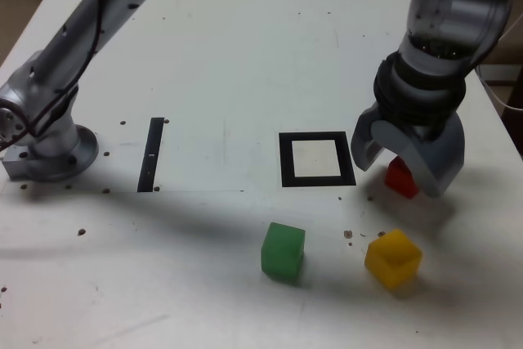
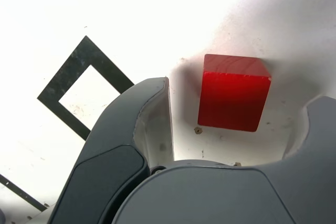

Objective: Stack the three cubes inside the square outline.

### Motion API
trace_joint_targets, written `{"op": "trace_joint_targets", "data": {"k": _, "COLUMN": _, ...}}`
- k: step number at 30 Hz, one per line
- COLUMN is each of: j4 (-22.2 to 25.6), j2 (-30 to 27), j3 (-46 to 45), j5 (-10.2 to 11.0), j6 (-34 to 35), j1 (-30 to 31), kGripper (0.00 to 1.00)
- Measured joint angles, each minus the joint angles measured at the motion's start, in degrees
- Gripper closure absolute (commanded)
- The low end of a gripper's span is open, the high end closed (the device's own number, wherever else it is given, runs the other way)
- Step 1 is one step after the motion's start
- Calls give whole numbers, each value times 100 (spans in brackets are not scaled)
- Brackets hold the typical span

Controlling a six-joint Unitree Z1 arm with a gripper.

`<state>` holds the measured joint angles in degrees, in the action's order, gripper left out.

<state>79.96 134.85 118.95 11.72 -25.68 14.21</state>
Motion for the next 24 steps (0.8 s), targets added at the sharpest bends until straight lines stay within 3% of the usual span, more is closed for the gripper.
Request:
{"op": "trace_joint_targets", "data": {"k": 5, "j4": -67, "j2": 87, "j3": 44, "j5": 46, "j6": -5, "j1": 0, "kGripper": 38}}
{"op": "trace_joint_targets", "data": {"k": 13, "j4": -86, "j2": 129, "j3": 71, "j5": 112, "j6": -8, "j1": 0, "kGripper": 43}}
{"op": "trace_joint_targets", "data": {"k": 20, "j4": -120, "j2": 131, "j3": 97, "j5": 104, "j6": -15, "j1": 0, "kGripper": 67}}
{"op": "trace_joint_targets", "data": {"k": 24, "j4": -191, "j2": 131, "j3": 97, "j5": 92, "j6": -16, "j1": 0, "kGripper": 71}}
